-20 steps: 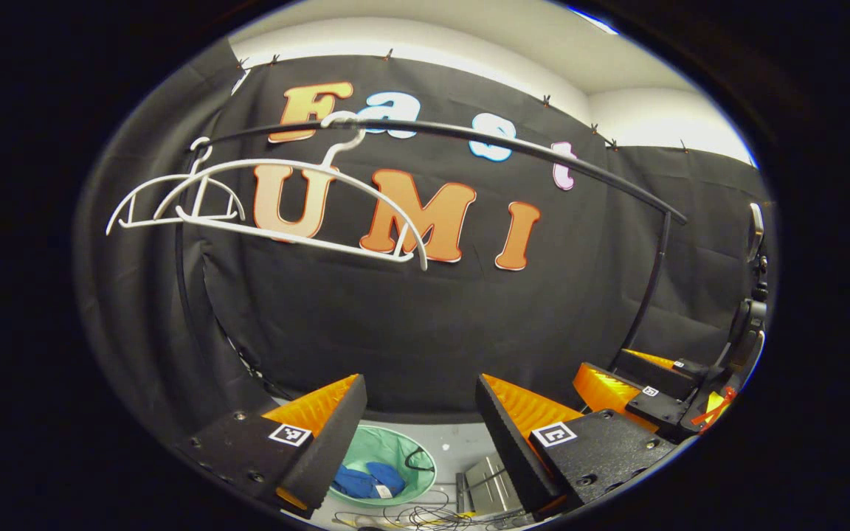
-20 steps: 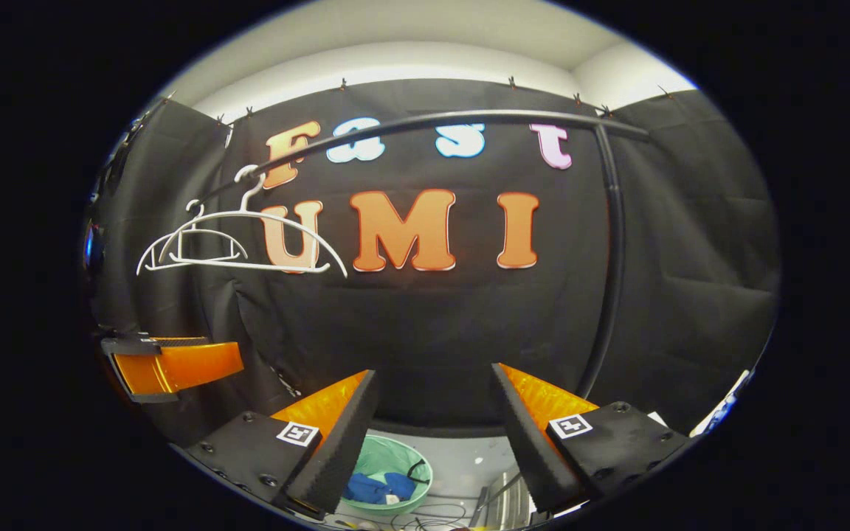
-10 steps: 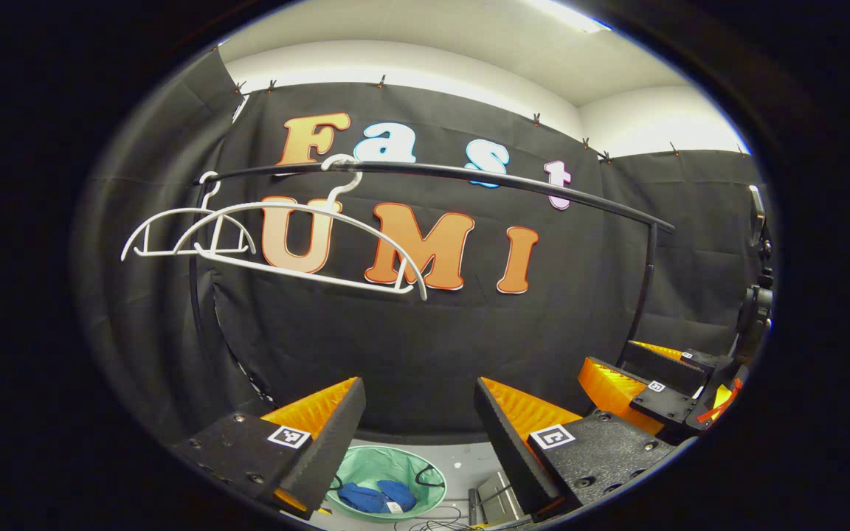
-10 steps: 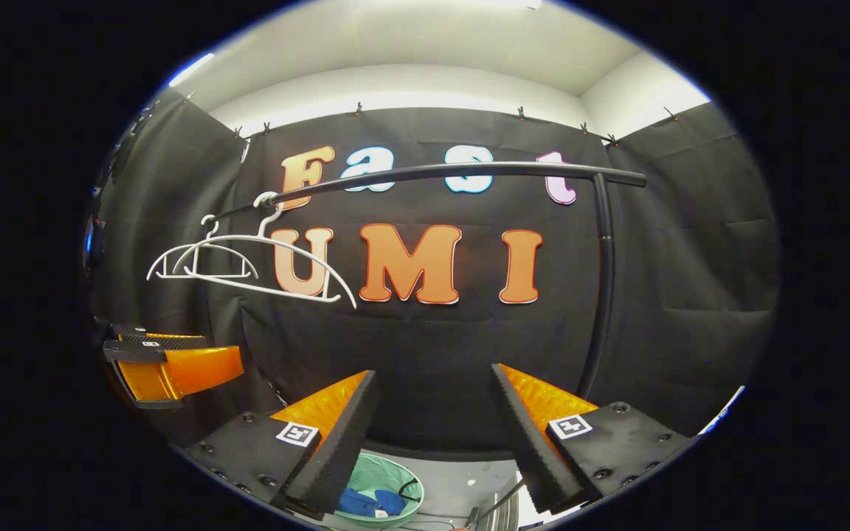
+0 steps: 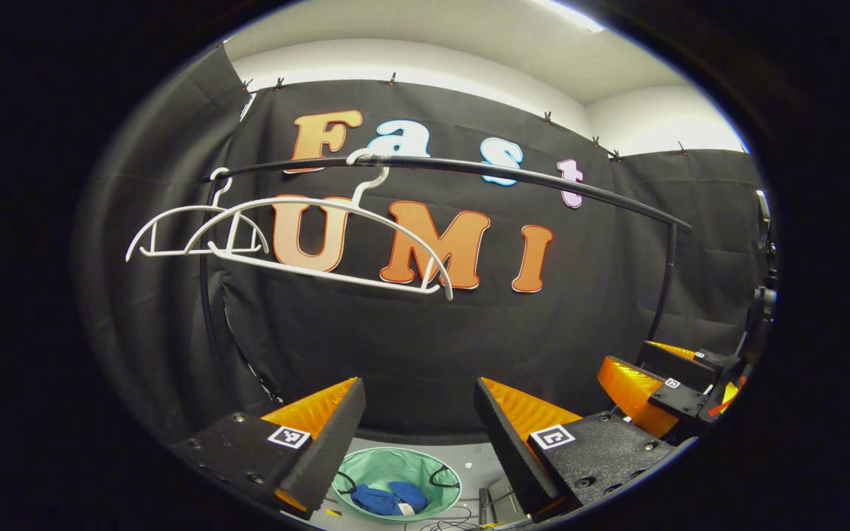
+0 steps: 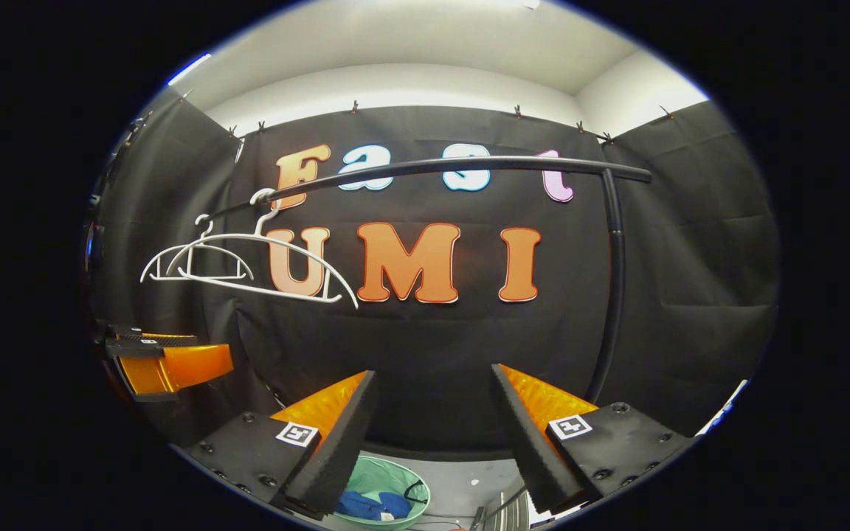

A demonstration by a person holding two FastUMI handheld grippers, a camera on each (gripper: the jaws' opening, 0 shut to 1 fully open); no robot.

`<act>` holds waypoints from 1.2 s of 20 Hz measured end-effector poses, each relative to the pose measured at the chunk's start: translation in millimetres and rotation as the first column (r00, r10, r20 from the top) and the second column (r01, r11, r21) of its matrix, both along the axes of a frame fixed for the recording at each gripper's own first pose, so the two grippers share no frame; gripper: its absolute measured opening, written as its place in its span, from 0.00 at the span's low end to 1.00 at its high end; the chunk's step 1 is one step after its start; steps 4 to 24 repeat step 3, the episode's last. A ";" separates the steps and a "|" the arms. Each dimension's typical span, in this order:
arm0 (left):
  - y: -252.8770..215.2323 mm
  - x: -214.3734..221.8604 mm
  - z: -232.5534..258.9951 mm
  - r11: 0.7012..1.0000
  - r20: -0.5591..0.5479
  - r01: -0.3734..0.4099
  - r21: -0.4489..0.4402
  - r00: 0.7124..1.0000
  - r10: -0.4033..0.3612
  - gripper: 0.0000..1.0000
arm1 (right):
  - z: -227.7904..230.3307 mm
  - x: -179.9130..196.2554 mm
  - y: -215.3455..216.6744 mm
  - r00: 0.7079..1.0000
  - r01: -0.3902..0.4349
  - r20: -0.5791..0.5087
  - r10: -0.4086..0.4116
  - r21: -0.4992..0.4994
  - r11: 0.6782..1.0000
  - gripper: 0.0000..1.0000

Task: Grasp the clothes on the hanger with both hands and then place them into the laundry hamper below.

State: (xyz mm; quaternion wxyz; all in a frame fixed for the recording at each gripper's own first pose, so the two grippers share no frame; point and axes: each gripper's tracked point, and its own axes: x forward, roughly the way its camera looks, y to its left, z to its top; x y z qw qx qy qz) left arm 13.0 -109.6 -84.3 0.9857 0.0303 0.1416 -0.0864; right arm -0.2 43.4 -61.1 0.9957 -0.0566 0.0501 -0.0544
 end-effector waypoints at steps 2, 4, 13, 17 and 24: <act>6.2 0.4 4.3 1.000 0.005 -0.003 -0.003 1.000 0.003 0.89 | 2.8 2.2 3.0 1.000 0.009 0.006 -0.009 -0.006 1.000 0.89; 8.6 2.2 4.9 1.000 0.007 -0.003 -0.007 1.000 0.003 0.93 | 3.9 3.3 5.4 1.000 0.011 0.010 -0.011 -0.009 1.000 0.90; 8.6 2.2 4.9 1.000 0.007 -0.003 -0.007 1.000 0.003 0.93 | 3.9 3.3 5.4 1.000 0.011 0.010 -0.011 -0.009 1.000 0.90; 8.6 2.2 4.9 1.000 0.007 -0.003 -0.007 1.000 0.003 0.93 | 3.9 3.3 5.4 1.000 0.011 0.010 -0.011 -0.009 1.000 0.90; 8.6 2.2 4.9 1.000 0.007 -0.003 -0.007 1.000 0.003 0.93 | 3.9 3.3 5.4 1.000 0.011 0.010 -0.011 -0.009 1.000 0.90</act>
